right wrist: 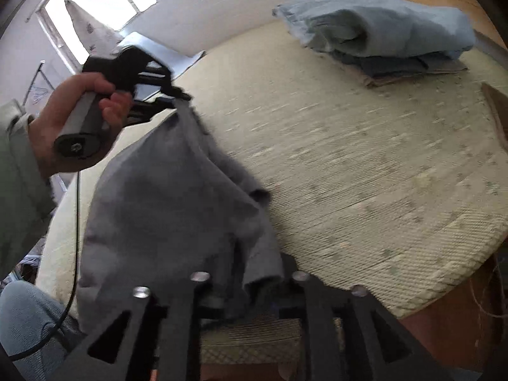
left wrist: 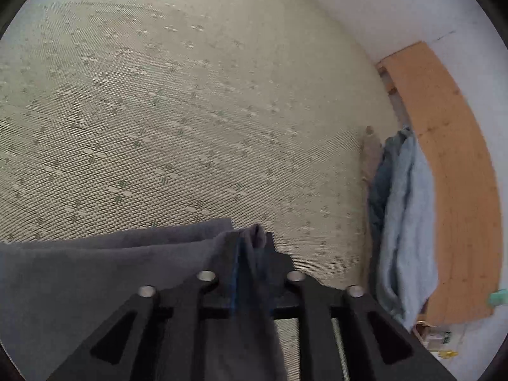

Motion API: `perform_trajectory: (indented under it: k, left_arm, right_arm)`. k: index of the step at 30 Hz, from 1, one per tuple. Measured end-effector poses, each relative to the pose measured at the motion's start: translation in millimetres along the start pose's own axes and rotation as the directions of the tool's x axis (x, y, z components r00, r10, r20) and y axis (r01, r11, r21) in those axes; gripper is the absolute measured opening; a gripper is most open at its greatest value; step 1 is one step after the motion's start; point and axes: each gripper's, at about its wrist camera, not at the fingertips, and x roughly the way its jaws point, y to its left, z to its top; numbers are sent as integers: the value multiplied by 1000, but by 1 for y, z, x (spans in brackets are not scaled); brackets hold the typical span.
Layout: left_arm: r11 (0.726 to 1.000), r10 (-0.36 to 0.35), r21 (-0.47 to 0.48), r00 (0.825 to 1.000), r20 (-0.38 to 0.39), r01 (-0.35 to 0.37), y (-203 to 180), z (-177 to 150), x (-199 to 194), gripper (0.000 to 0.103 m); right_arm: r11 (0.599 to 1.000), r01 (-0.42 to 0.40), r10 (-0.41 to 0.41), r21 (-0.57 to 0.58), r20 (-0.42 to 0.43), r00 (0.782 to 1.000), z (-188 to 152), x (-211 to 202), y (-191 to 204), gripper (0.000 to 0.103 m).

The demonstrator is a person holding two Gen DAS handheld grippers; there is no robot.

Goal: Fold clothes
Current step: 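Lift the T-shirt edge with both grippers and fold it over onto the shirt, then open both grippers to release the folded T-shirt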

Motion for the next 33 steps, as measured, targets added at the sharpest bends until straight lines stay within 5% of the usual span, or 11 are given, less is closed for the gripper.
perform_trajectory:
  k: [1,4,6,10,15,19,22,27,33]
  left_arm:
    - [1000,-28,-1,1000,13,28,3,1,-8,45]
    - [995,-95,8,994,49,95,13,6,-31,76]
    - [991,-134,33,989,58,132,25,11,-55,82]
    - [985,-155,81,986,68,150,53,16,-97,82]
    - [985,-77,165,990,121,57,96,-6,-142,83]
    - [990,-29,140,993,115,12,126,-29,-145,83]
    - [997,-37,74,996,86,31,149,-40,-139,83]
    - [995,-42,93,998,50,37,161,-52,-130,83]
    - [993,-60,101,998,26,57,167,-53,-128,83]
  right_arm:
    - [1000,26,-26,9,10,1000,1,-3,-3,39]
    - [996,71,-72,58,19,997,1,-12,-13,39]
    - [994,80,-82,74,29,996,3,-17,-16,39]
    - [995,75,-79,72,51,996,7,-26,-14,39]
    - [999,30,-28,-25,66,997,3,-35,16,39]
    - [996,-27,30,-84,40,999,-3,-35,46,39]
    - [987,-99,98,-128,-12,995,-18,-41,78,39]
    - [927,-226,204,-299,-103,973,-58,-57,138,39]
    - [879,-292,215,-377,-232,949,-96,-52,177,37]
